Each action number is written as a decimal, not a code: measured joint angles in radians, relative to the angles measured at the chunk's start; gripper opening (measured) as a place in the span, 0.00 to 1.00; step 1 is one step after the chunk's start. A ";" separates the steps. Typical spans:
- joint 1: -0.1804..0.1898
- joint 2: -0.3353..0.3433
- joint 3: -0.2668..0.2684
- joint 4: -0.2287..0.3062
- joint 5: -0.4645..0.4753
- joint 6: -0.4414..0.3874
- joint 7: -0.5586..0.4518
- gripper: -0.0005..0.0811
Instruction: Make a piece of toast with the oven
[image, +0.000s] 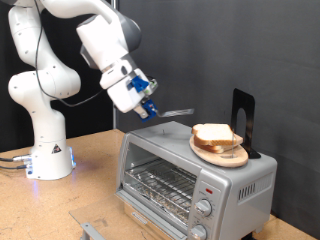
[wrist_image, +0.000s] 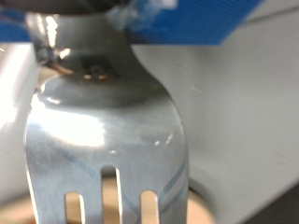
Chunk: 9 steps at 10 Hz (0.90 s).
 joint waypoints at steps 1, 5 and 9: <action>-0.033 0.000 -0.001 -0.008 -0.005 0.010 0.000 0.50; -0.086 0.001 -0.072 -0.014 -0.004 -0.015 -0.071 0.50; -0.124 -0.002 -0.033 -0.004 -0.122 -0.029 -0.052 0.50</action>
